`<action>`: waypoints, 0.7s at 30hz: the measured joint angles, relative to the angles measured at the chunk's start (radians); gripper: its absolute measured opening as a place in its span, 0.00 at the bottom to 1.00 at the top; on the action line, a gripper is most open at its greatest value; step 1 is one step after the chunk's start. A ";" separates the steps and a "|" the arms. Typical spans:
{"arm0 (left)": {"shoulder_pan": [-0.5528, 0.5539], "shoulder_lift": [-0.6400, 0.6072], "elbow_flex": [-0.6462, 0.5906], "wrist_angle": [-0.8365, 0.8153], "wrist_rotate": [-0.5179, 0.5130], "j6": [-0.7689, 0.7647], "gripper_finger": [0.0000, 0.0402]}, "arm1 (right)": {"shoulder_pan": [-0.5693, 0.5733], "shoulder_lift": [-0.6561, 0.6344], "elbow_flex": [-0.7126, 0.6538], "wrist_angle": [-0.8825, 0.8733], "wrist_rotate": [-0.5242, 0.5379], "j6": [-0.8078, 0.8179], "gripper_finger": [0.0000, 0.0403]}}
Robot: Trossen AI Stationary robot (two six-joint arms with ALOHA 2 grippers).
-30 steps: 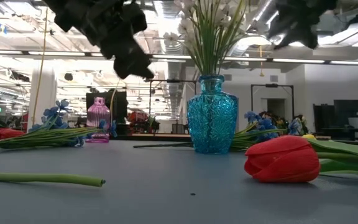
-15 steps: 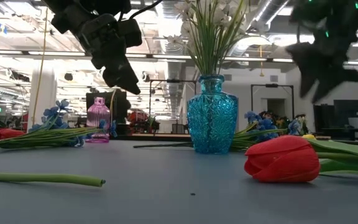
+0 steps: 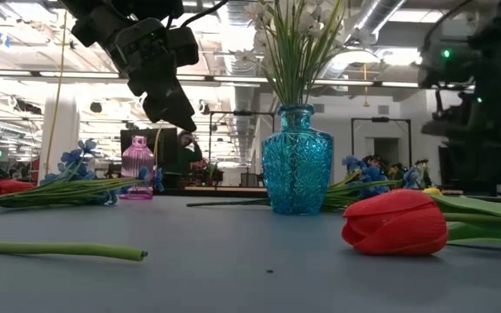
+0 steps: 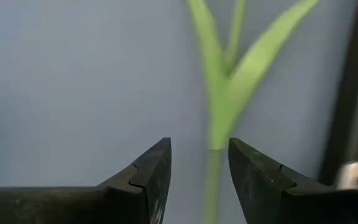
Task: Sort flowers into vase by color
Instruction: Put the right yellow flower into the blue vase
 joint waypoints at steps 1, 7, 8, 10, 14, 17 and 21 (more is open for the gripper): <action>0.000 0.000 0.000 0.000 0.000 -0.001 0.52 | -0.007 0.010 -0.005 0.002 0.001 -0.012 0.44; 0.000 0.000 0.000 0.000 0.002 -0.009 0.52 | -0.030 0.076 -0.040 0.044 -0.004 -0.067 0.40; 0.000 0.000 0.000 0.000 0.002 -0.012 0.52 | -0.031 0.082 -0.051 0.076 -0.008 -0.070 0.40; 0.000 0.000 0.000 0.000 0.002 -0.016 0.52 | -0.032 0.091 -0.073 0.151 -0.031 -0.085 0.39; 0.000 0.000 0.000 0.000 0.002 -0.018 0.52 | -0.031 0.109 -0.086 0.189 -0.036 -0.086 0.38; 0.000 0.000 0.000 0.000 0.003 -0.026 0.52 | -0.031 0.103 -0.088 0.196 -0.039 -0.098 0.30; 0.000 0.000 0.000 0.000 0.004 -0.027 0.52 | -0.031 0.073 -0.090 0.213 -0.050 -0.131 0.11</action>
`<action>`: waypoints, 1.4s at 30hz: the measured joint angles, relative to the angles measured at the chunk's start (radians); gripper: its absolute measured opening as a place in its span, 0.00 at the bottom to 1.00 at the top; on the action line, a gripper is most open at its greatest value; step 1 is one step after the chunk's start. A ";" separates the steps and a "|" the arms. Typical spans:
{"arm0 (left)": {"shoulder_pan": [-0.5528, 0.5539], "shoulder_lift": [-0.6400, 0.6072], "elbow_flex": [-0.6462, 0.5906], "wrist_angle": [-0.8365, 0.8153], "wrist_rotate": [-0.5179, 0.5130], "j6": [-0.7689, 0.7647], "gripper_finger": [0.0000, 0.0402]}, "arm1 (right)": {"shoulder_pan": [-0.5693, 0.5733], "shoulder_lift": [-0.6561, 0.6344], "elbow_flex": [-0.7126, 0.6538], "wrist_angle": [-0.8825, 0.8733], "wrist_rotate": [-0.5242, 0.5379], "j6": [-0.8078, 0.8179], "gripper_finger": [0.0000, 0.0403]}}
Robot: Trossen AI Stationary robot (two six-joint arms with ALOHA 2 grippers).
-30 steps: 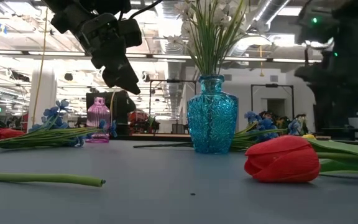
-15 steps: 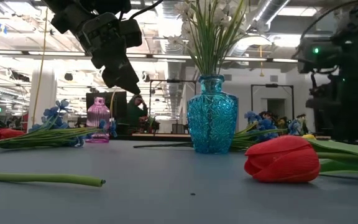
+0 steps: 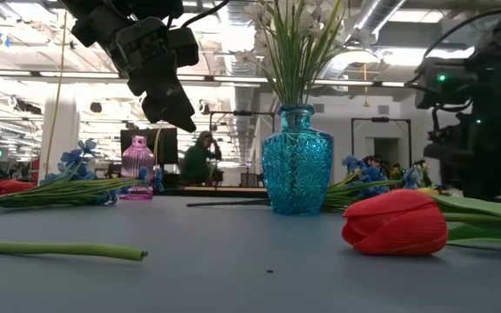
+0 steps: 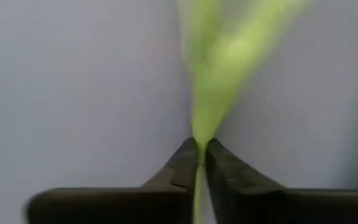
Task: Sort flowers into vase by color
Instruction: Put the right yellow flower into the blue vase
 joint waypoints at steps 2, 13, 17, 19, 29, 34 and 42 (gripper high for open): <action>0.000 0.000 0.000 0.000 0.000 0.000 0.52 | 0.000 -0.024 0.000 0.012 0.000 -0.025 0.05; 0.000 0.000 0.000 0.056 0.052 -0.021 0.52 | 0.000 -0.225 0.169 0.063 0.193 -0.124 0.04; 0.000 0.000 0.000 0.063 0.054 -0.023 0.52 | 0.002 -0.328 0.224 0.159 0.251 -0.233 0.04; 0.000 0.000 0.000 0.062 0.057 -0.026 0.52 | 0.009 -0.386 0.232 0.248 0.255 -0.309 0.04; -0.001 0.000 0.000 0.063 0.057 -0.034 0.52 | 0.162 -0.556 0.233 0.665 0.187 -0.659 0.04; -0.001 0.000 0.000 0.063 0.057 -0.042 0.52 | 0.262 -0.584 0.233 0.660 0.095 -0.663 0.04; 0.000 0.000 0.000 0.064 0.052 -0.043 0.52 | 0.484 -0.520 0.233 0.829 0.014 -0.780 0.04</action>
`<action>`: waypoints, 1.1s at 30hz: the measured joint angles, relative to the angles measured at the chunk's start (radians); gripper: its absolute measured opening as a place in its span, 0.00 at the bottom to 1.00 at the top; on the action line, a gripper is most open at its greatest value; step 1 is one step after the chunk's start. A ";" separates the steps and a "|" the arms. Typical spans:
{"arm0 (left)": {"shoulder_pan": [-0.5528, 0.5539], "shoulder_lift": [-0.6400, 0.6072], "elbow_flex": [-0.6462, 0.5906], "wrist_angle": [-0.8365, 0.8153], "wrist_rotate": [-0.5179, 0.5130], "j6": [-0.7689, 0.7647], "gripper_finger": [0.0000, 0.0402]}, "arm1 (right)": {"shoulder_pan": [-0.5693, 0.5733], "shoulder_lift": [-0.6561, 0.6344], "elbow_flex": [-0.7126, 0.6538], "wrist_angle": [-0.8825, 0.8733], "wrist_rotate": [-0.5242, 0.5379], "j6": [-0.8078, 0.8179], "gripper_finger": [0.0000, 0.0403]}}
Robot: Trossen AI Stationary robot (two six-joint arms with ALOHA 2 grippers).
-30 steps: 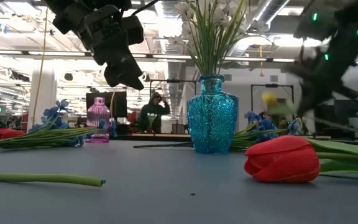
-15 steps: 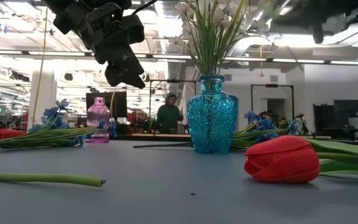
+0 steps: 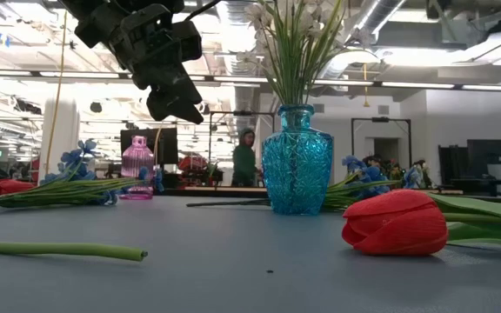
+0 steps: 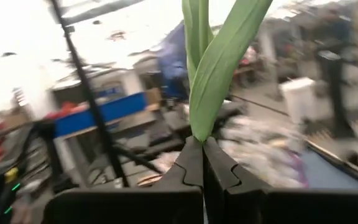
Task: Sort flowers into vase by color
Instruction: Put the right yellow flower into the blue vase
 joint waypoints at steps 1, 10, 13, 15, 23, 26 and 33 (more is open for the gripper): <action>0.001 0.000 0.000 0.000 -0.001 0.000 0.52 | 0.035 0.023 0.000 0.035 0.000 -0.034 0.04; 0.030 0.000 0.000 0.004 -0.001 -0.007 0.52 | 0.223 0.329 -0.002 0.328 0.075 -0.364 0.04; 0.043 0.000 0.000 0.006 -0.001 -0.025 0.52 | 0.221 0.412 0.000 0.457 0.101 -0.407 0.04; 0.048 0.000 0.000 0.010 -0.001 -0.033 0.52 | 0.211 0.457 0.000 0.510 0.109 -0.417 0.04; 0.050 0.000 0.000 0.042 0.005 -0.051 0.52 | 0.145 0.590 -0.001 0.703 0.052 -0.414 0.04; 0.050 0.000 0.000 0.042 0.005 -0.052 0.52 | 0.124 0.639 -0.001 0.758 0.006 -0.401 0.04; 0.050 0.000 0.000 0.042 0.004 -0.062 0.52 | 0.082 0.734 -0.001 0.838 -0.009 -0.387 0.04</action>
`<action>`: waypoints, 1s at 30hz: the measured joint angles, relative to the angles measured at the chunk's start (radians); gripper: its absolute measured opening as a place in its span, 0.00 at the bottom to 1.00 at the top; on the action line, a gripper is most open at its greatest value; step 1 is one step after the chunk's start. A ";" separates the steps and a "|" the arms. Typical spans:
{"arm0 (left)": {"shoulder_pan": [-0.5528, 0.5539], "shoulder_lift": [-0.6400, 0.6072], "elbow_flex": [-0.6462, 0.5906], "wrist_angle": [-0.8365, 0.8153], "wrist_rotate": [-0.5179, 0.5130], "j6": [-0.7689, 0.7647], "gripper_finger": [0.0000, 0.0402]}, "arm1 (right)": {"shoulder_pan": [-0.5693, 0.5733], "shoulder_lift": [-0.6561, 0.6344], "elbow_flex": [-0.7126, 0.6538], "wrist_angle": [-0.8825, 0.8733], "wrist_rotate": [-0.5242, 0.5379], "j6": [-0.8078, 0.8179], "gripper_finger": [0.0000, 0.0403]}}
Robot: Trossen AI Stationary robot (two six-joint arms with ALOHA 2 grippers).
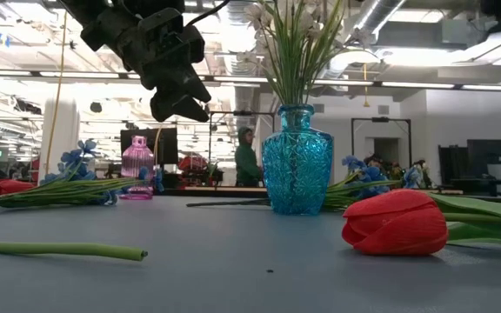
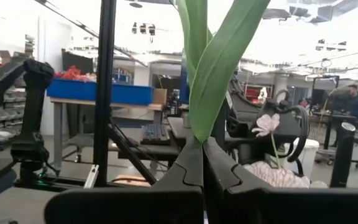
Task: Sort flowers into vase by color
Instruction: Put the right yellow flower into the blue vase
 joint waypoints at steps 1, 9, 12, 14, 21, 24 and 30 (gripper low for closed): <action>0.000 0.000 0.000 0.000 0.000 0.000 0.52 | -0.007 0.008 0.000 0.012 -0.008 0.000 0.04; 0.000 0.000 0.000 0.000 0.000 -0.010 0.52 | -0.084 0.028 -0.082 0.205 -0.017 0.019 0.04; 0.000 0.000 0.000 -0.001 0.000 -0.015 0.52 | -0.102 0.030 -0.146 0.327 -0.036 0.060 0.04; 0.000 0.000 0.000 -0.002 0.000 -0.015 0.52 | -0.102 0.028 -0.154 0.359 -0.039 0.057 0.04; 0.000 0.000 0.000 -0.001 0.000 -0.002 0.52 | -0.102 0.064 -0.162 0.367 -0.015 0.063 0.04; 0.000 0.000 0.000 0.000 0.000 0.000 0.52 | -0.102 0.108 -0.169 0.413 0.007 0.082 0.04; 0.000 0.000 0.000 -0.002 0.000 -0.001 0.52 | -0.103 0.179 -0.169 0.528 0.030 0.081 0.04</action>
